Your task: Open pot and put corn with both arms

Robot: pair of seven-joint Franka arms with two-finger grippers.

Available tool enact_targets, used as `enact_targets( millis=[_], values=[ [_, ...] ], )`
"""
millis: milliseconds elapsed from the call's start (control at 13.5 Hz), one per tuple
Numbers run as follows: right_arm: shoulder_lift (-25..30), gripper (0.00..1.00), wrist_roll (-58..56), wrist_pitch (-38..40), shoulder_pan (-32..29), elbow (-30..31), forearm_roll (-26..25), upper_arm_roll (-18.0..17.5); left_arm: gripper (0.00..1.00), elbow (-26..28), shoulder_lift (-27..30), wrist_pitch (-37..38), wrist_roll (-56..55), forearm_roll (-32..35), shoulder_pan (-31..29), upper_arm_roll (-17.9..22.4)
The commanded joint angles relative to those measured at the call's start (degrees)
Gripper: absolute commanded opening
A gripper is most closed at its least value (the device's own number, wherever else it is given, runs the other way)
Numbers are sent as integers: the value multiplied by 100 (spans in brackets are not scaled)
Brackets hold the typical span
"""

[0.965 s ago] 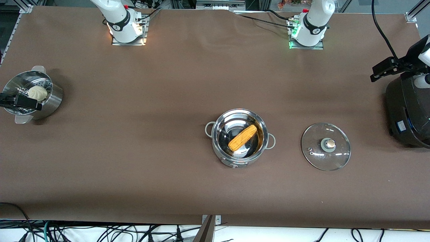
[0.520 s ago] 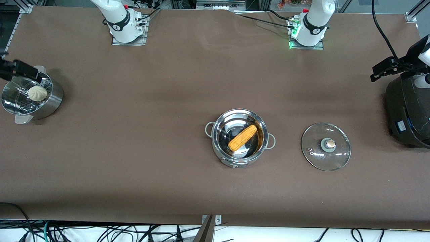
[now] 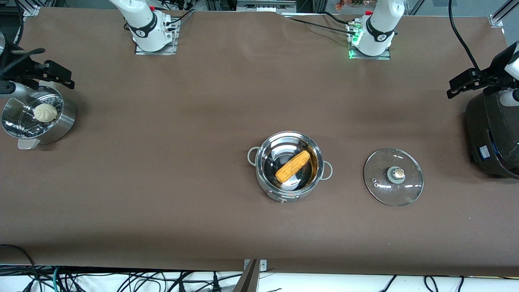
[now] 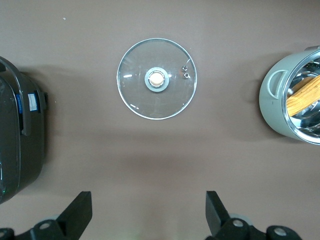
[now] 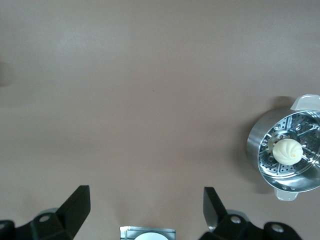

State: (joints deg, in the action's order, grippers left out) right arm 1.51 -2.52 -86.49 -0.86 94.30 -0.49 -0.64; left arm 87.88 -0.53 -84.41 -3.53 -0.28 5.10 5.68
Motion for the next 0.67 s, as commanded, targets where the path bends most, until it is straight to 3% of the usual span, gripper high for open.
enact_targets(
  millis=[0,594],
  values=[
    [-142,100,-38,36,-19,-184,-100,-7,100,-183,-70,136,-43,-86,-1,-66],
    [-230,100,14,-17,-28,-193,-100,2,100,-183,-70,127,-43,-77,-9,-84]
  ],
)
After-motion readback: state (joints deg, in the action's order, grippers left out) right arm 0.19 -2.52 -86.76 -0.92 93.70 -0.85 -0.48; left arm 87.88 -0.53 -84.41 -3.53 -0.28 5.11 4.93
